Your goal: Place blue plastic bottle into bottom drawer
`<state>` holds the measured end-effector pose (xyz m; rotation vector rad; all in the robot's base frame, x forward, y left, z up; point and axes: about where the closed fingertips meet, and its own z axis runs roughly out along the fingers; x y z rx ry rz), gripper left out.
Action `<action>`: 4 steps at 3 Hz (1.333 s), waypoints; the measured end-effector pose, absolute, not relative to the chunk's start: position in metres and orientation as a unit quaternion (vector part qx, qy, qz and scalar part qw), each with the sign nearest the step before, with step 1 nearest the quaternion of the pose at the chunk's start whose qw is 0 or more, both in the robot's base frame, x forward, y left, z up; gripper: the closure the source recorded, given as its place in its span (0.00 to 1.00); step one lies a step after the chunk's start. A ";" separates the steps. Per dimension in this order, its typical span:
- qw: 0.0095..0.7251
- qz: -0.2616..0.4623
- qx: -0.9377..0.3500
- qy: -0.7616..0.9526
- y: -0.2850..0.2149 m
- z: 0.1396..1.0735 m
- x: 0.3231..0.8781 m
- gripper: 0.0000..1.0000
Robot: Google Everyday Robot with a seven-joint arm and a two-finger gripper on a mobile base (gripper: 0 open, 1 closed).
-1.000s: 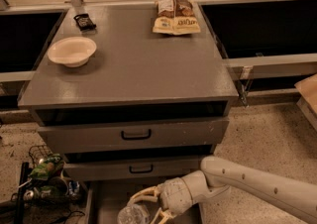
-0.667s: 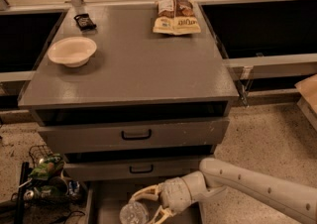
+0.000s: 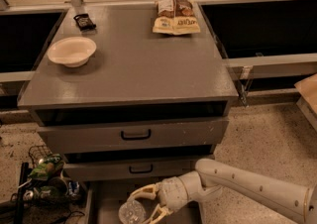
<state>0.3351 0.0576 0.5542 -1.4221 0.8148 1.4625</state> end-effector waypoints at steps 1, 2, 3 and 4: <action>0.471 0.591 -0.558 0.342 0.045 0.543 0.335 1.00; 0.496 0.580 -0.538 0.357 0.023 0.529 0.337 1.00; 0.512 0.570 -0.527 0.367 0.008 0.520 0.337 1.00; 0.512 0.570 -0.527 0.367 0.008 0.520 0.337 1.00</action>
Offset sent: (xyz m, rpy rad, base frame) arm 0.0053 -0.0643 -0.0444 0.0678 0.0397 -0.2080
